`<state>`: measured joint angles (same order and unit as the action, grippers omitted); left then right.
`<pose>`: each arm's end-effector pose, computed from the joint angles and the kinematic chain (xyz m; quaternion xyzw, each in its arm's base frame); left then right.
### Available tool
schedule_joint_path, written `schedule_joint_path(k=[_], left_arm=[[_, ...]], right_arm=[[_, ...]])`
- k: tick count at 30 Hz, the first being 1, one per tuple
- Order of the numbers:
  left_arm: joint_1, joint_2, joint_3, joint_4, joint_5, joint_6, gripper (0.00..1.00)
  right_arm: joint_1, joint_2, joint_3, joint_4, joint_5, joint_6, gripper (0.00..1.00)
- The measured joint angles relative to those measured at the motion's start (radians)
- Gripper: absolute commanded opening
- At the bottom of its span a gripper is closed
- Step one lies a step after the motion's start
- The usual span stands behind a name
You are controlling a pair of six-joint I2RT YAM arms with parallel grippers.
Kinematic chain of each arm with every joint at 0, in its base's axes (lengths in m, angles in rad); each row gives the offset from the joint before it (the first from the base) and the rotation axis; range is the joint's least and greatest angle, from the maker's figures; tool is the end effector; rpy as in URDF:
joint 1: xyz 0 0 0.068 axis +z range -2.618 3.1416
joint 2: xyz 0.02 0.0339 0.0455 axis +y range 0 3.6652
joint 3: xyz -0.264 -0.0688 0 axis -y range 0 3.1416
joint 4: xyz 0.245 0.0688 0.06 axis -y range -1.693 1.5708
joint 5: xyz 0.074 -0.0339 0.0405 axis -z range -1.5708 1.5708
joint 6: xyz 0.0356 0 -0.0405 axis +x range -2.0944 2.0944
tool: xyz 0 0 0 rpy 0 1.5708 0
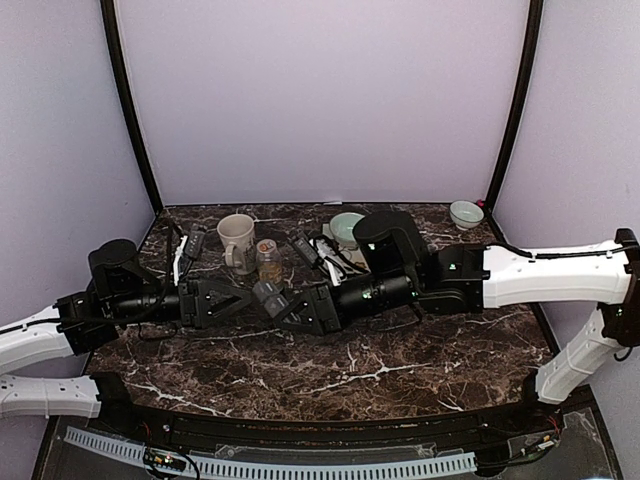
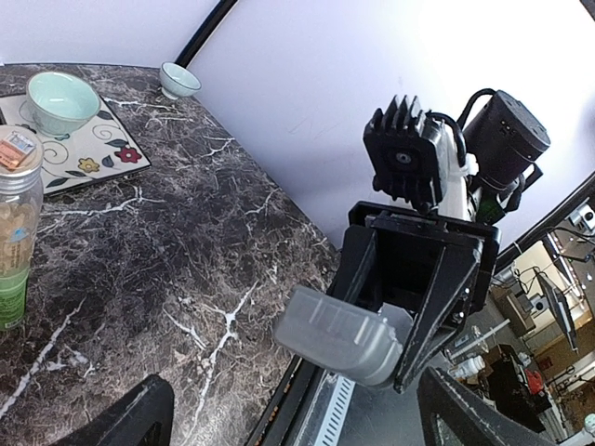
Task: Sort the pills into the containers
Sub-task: Hold the pill container.
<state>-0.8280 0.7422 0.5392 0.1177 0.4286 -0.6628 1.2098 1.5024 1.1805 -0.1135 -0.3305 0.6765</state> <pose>0.1132 -0.1452 0.2923 0.2027 0.7054 -0.5633 0.3793 0.1132 0.3324 0.3109 -0.3045 0.7790 0.5107 0.1992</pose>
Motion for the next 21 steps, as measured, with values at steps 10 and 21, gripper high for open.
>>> schedule_joint_path(k=[10,21], left_arm=[[-0.001,0.077,0.000,0.079,0.000,-0.004,0.95],[-0.002,0.101,0.000,0.103,0.021,0.002,0.90]], right_arm=[[-0.001,-0.003,-0.011,0.038,-0.044,0.033,0.29],[-0.003,-0.003,-0.011,0.023,-0.066,0.035,0.29]])
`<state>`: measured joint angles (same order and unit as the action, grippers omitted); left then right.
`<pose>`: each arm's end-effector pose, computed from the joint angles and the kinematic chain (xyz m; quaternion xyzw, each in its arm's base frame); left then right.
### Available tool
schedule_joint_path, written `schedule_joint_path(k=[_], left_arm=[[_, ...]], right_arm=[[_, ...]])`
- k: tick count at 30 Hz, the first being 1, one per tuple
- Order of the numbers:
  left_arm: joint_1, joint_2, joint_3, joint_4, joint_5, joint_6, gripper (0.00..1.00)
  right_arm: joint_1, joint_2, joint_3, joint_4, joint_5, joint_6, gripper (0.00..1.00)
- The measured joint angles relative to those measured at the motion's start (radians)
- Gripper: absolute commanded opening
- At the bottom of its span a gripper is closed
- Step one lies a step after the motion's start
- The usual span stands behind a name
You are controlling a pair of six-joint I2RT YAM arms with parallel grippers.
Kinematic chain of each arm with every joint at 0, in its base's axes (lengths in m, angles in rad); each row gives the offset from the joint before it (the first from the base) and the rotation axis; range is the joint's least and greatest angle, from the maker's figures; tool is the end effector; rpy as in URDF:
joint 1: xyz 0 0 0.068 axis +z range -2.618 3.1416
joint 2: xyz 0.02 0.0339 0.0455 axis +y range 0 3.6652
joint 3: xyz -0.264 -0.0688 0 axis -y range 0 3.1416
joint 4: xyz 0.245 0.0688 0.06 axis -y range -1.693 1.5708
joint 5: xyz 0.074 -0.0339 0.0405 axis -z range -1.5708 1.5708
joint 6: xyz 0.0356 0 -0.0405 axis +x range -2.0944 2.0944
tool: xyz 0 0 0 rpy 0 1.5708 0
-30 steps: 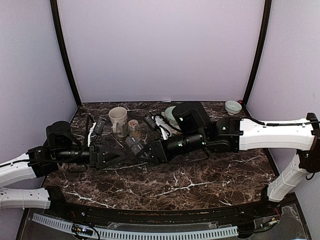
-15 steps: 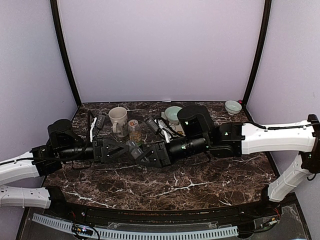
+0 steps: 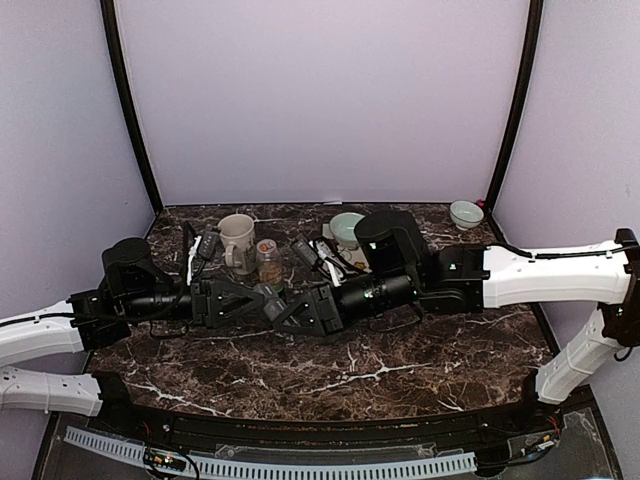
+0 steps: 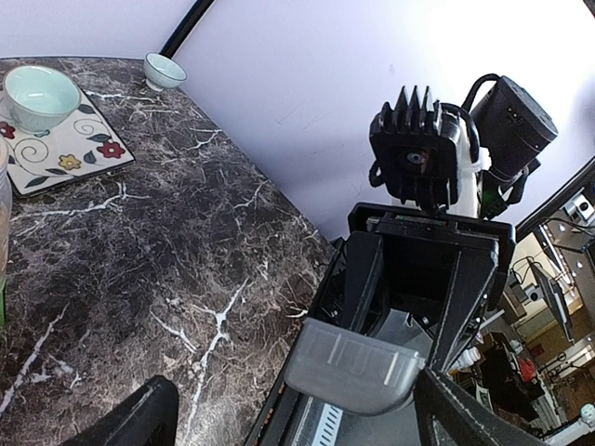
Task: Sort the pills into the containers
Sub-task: Hold the pill container.
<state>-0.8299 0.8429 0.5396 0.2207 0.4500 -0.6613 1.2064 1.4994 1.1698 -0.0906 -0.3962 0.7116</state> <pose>0.1248 -0.1593 0.2859 0.2110 0.7019 -0.5685 0.3737 0.1119 0.3319 0.3107 -0.3053 0.7714 0.5315 0.1712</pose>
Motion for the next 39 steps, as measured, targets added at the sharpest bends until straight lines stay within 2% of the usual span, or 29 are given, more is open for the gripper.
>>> schedule_joint_path(k=[13,25,27,29,31,33,39], left_arm=[[-0.006,0.014,0.004,0.000,0.025,0.008,0.86],[-0.006,0.047,0.019,0.019,0.067,0.011,0.59],[-0.006,0.048,0.019,0.025,0.075,0.012,0.58],[-0.006,0.048,0.019,0.031,0.084,0.010,0.60],[-0.006,0.048,0.019,0.033,0.090,0.011,0.73],[-0.006,0.048,0.019,0.033,0.090,0.011,0.79],[-0.006,0.028,0.014,0.028,0.089,0.001,0.84]], right_arm=[[-0.003,0.002,0.005,-0.042,-0.043,-0.031,0.28],[-0.002,0.029,0.025,-0.099,-0.087,-0.068,0.28],[-0.002,0.029,0.025,-0.100,-0.089,-0.068,0.28],[-0.002,0.029,0.025,-0.100,-0.095,-0.068,0.28],[-0.002,0.029,0.025,-0.100,-0.103,-0.068,0.28],[-0.001,0.029,0.025,-0.098,-0.116,-0.069,0.28],[0.005,0.030,0.025,-0.082,-0.152,-0.071,0.29]])
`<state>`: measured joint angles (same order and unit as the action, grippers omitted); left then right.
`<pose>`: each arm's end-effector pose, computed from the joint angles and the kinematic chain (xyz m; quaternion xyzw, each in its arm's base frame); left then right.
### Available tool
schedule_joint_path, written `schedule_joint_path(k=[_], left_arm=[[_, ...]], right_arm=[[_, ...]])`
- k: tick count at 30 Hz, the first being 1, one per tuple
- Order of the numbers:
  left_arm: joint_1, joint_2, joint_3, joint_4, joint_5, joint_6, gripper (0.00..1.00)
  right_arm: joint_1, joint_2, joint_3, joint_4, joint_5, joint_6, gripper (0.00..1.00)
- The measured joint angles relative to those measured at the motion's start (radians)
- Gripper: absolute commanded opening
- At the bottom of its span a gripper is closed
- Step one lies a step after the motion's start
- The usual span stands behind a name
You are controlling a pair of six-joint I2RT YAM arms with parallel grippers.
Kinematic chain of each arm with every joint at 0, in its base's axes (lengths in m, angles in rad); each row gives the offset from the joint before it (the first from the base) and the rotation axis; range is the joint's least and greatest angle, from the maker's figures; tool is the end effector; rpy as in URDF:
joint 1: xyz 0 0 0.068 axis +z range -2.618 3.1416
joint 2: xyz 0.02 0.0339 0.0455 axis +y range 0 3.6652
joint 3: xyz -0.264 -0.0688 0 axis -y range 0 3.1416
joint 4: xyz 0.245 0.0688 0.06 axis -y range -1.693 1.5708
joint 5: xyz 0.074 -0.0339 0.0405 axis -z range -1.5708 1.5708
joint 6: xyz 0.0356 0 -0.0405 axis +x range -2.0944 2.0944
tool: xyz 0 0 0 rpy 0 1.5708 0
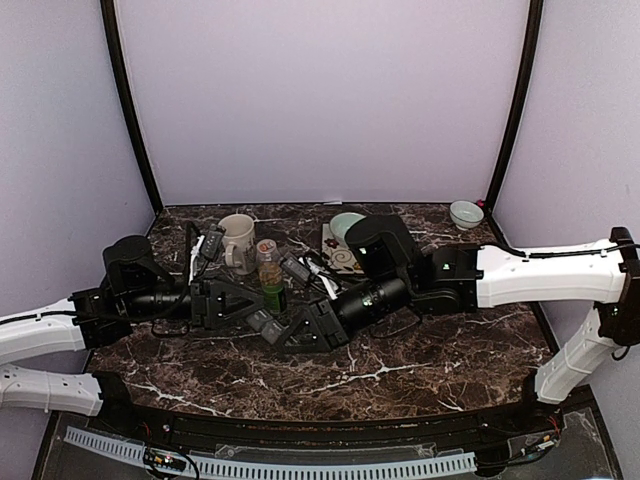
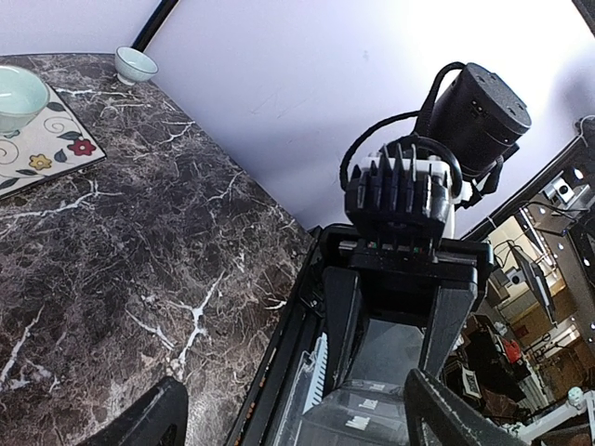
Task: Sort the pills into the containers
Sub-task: Hold the pill container.
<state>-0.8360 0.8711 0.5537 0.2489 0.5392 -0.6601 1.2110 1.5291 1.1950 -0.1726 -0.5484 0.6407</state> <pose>0.1244 -0.1649 0.2889 0.2430 0.6858 -0.5902 0.3498 0.1063 0.3354 0.3030 -0.3652 0.7574 0.5305 0.1071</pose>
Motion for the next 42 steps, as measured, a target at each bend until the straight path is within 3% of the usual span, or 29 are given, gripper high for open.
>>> schedule_joint_path(k=[13,21,31,39,42], left_arm=[[0.000,-0.065,-0.029,-0.019,0.043,-0.016,0.82],[0.000,-0.063,-0.030,-0.022,0.082,-0.017,0.74],[0.000,-0.057,-0.030,-0.032,0.106,-0.002,0.50],[0.001,-0.050,-0.029,-0.039,0.119,0.018,0.17],[0.001,-0.046,-0.029,-0.041,0.117,0.021,0.16]], right_arm=[[-0.005,0.016,0.000,0.047,-0.045,0.016,0.29],[-0.014,0.032,0.000,0.095,-0.068,0.040,0.29],[-0.020,0.052,0.000,0.112,-0.086,0.053,0.29],[-0.027,0.069,0.000,0.113,-0.103,0.052,0.28],[-0.032,0.073,0.000,0.111,-0.109,0.048,0.28]])
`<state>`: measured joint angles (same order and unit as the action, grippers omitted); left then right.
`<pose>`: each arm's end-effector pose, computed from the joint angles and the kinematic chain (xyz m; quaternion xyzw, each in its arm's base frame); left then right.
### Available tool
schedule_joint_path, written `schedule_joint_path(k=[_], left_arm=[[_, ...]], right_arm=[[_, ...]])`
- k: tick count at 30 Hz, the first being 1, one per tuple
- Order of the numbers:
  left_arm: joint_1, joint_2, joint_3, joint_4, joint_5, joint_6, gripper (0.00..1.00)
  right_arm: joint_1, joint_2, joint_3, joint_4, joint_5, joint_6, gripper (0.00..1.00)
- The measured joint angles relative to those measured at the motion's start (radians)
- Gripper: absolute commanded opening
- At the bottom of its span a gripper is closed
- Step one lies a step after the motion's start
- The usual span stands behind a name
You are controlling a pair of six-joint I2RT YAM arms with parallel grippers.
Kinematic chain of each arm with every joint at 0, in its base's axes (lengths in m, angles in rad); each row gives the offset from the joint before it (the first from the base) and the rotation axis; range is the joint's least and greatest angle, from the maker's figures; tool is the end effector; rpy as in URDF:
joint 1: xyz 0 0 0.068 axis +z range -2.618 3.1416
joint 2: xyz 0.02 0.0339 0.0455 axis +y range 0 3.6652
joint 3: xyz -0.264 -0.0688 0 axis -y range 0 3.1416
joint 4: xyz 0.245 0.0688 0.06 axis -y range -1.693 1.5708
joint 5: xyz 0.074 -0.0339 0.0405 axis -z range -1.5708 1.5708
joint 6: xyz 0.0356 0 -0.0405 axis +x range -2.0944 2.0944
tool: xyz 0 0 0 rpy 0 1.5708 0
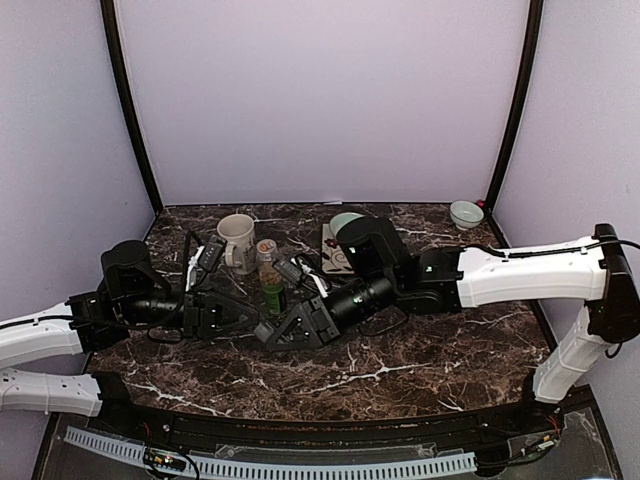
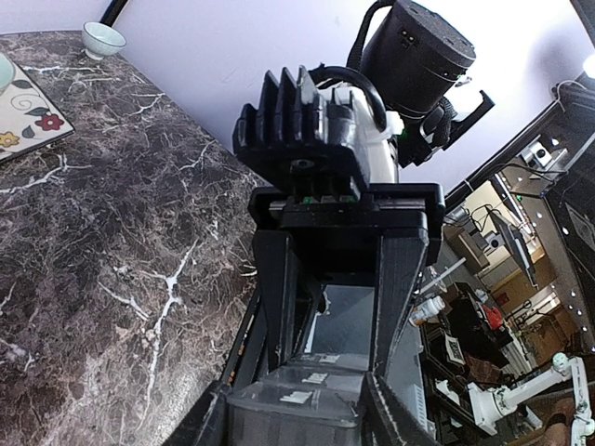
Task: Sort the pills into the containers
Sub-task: Open the lid of the pill container.
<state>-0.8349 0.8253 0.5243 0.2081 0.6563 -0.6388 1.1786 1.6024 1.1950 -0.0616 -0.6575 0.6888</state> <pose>0.1144 -0.1587 0.2827 0.2845 0.6751 -0.6049 0.3121 0.1206 0.3486 0.2892 -0.3595 0.7414 0.5619 0.0736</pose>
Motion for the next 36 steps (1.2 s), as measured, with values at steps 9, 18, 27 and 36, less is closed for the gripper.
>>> schedule_joint_path(k=[9,18,27,36], left_arm=[[0.001,0.027,0.000,0.012,0.000,0.006,0.16],[0.002,0.078,0.013,0.042,0.014,0.011,0.16],[0.002,0.128,0.023,0.062,0.036,0.025,0.00],[0.002,0.150,0.033,0.068,0.031,0.016,0.00]], right_arm=[[-0.003,0.006,0.033,-0.083,0.017,-0.058,0.27],[-0.005,0.011,0.110,-0.260,0.076,-0.159,0.26],[0.003,0.011,0.150,-0.369,0.141,-0.247,0.39],[-0.012,0.007,0.116,-0.301,0.156,-0.238,0.55]])
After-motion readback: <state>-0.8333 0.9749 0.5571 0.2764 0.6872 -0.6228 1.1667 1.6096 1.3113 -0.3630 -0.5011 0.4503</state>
